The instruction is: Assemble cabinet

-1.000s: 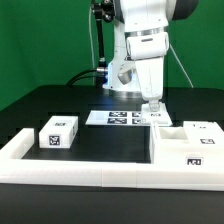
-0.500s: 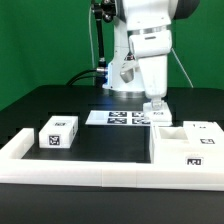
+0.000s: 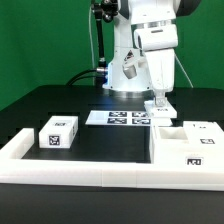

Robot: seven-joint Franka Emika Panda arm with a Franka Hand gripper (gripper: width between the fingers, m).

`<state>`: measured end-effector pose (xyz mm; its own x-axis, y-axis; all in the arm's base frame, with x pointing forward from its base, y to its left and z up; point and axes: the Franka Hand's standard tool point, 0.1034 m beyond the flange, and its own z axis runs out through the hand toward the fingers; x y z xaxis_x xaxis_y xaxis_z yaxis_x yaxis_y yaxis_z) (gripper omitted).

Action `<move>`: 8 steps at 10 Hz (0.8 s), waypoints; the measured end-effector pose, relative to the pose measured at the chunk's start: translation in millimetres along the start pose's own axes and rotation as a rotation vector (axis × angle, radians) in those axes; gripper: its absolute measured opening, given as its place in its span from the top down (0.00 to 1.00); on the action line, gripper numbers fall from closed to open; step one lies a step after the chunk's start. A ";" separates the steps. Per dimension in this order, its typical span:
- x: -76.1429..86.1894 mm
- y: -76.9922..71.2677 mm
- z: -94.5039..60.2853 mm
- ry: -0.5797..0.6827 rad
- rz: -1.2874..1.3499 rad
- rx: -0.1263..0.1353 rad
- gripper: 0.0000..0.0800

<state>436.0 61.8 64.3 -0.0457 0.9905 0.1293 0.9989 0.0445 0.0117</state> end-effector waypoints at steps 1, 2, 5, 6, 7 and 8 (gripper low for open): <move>0.9 4.7 -2.0 0.000 0.004 -0.008 0.92; 1.9 9.7 -2.9 0.003 0.011 -0.012 0.92; 5.5 17.9 1.5 0.019 0.033 -0.011 0.92; 6.4 18.7 3.9 0.025 0.041 -0.008 0.92; 7.2 19.7 4.8 0.028 0.046 -0.008 0.92; 7.8 21.3 5.2 0.030 0.047 -0.009 0.92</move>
Offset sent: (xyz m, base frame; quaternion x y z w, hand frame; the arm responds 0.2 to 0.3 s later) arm 0.0164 0.0100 -0.0014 0.0075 0.0076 0.0151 0.9998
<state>457.0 71.1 60.4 0.0013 0.9872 0.1598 0.9999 -0.0035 0.0134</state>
